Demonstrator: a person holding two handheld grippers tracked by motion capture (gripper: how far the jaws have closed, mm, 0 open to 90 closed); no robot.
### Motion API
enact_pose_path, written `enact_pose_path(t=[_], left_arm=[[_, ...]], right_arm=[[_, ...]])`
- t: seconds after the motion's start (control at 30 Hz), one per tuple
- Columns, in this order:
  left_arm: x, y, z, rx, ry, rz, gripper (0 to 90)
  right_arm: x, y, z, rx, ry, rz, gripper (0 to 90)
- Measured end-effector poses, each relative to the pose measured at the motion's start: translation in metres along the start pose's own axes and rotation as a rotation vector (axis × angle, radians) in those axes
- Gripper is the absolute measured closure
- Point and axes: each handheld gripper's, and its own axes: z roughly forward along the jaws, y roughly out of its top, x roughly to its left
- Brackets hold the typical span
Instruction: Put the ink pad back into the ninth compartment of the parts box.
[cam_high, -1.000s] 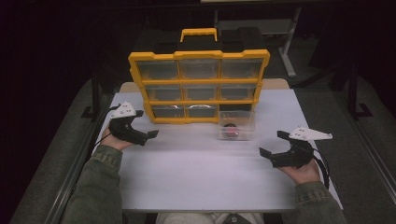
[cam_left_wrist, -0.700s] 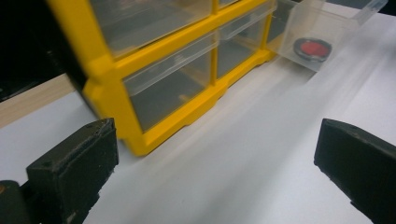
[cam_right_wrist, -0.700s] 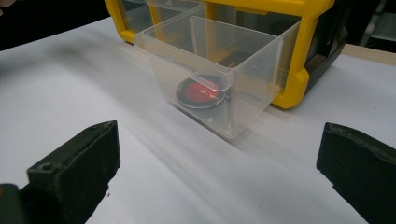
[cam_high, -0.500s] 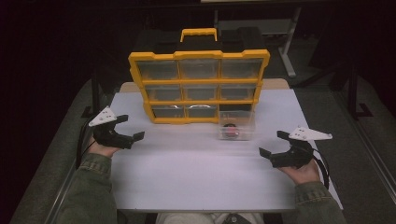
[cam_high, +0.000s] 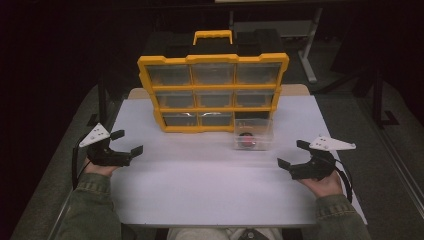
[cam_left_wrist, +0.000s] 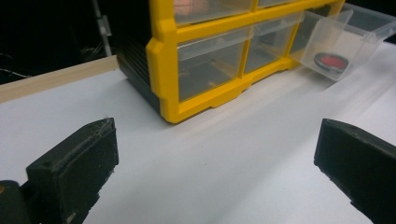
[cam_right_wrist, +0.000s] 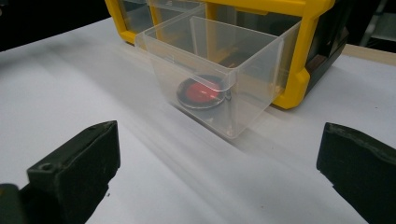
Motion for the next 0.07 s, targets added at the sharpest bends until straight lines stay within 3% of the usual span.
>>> enact_pose_path(t=[0.07], left_arm=[[-0.0002, -0.0015, -0.003, -0.017, 0.005, -0.014, 0.0]], right_arm=[[0.0002, 0.0003, 0.0001, -0.003, -0.001, -0.001, 0.0]])
